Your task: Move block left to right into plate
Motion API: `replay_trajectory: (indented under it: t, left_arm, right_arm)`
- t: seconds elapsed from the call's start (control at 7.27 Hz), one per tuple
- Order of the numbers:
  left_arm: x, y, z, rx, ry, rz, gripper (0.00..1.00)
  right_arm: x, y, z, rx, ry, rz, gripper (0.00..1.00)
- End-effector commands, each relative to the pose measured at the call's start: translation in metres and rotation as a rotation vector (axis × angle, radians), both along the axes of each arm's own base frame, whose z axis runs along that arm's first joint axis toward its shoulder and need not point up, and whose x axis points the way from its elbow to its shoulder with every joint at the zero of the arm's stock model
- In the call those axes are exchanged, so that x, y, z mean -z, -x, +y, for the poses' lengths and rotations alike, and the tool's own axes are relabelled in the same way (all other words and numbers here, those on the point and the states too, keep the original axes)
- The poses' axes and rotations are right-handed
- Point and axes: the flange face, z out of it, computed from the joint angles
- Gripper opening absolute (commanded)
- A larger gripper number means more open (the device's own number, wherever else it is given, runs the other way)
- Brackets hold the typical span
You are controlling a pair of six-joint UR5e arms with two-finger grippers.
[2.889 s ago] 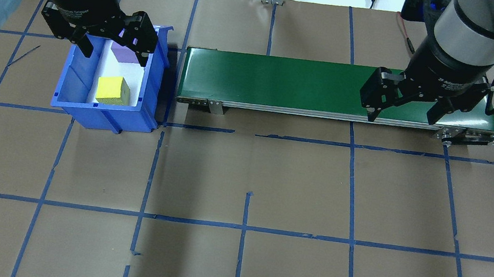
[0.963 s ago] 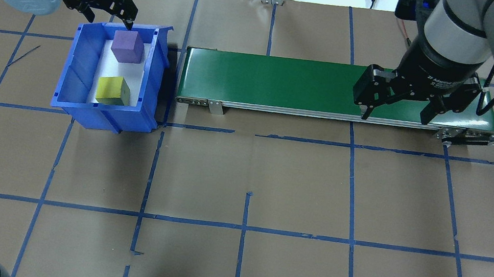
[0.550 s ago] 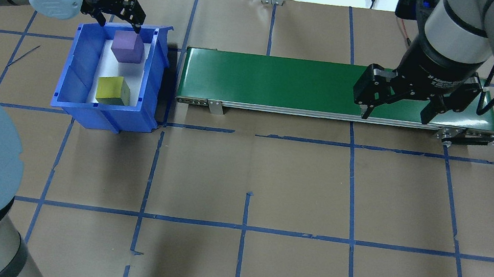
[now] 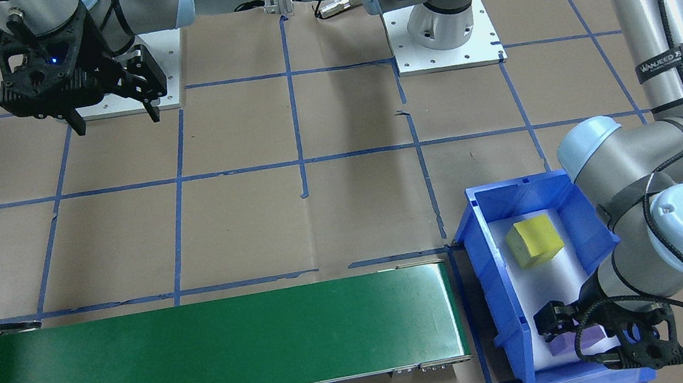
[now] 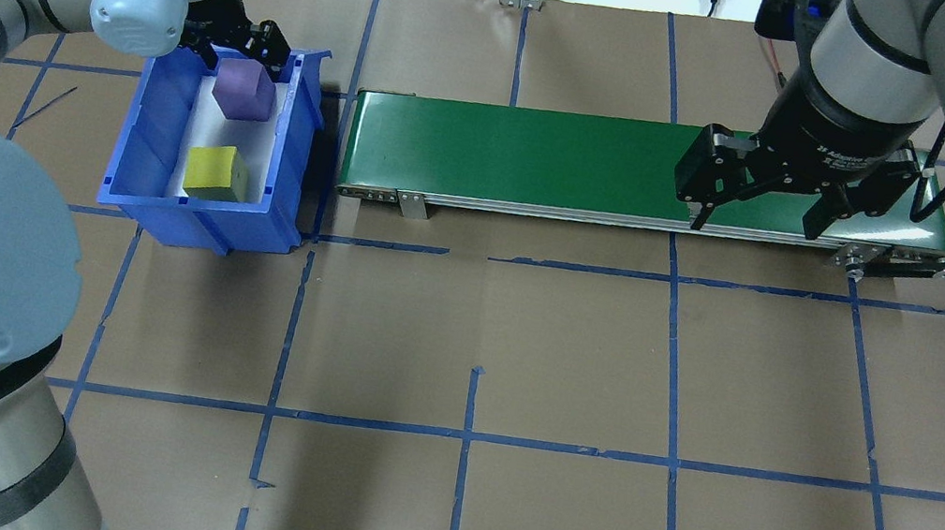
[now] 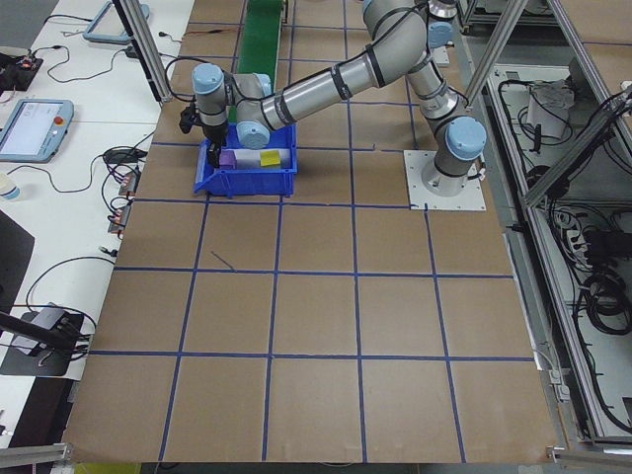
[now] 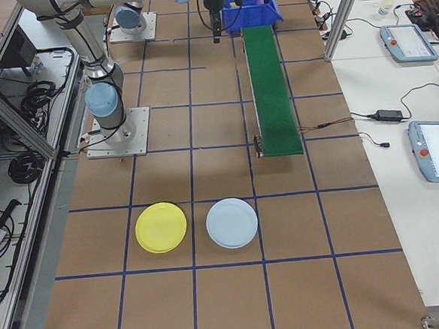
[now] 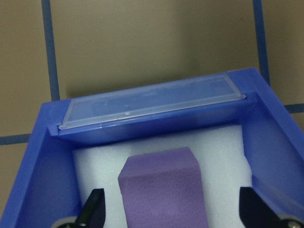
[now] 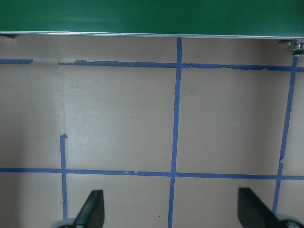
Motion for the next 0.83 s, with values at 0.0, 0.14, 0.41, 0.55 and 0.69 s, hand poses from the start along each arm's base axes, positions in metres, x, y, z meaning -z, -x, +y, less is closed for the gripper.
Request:
replay_trajectory:
  t: [0.0,0.14,0.41,0.55,0.69]
  left_arm:
    - [0.026,0.0,0.002,-0.001,-0.039,0.007,1.0]
    - [0.031,0.0,0.002,-0.001,-0.047,0.008,0.97]
    - [0.031,0.001,0.002,-0.001,-0.047,0.008,0.7]
    - [0.023,0.001,0.002,-0.004,-0.035,0.007,0.52]
    - [0.006,0.0,0.0,0.001,-0.01,0.002,0.43]
  right_arm:
    - [0.001,0.0,0.0,0.0,-0.001,-0.001,1.0]
    - [-0.001,0.0,0.0,0.0,0.002,-0.001,1.0]
    - [0.0,-0.002,-0.001,0.002,0.002,-0.014,1.0]
    - [0.0,-0.003,-0.001,0.0,0.004,-0.016,1.0]
    - [-0.003,-0.002,-0.002,0.0,0.01,-0.015,1.0]
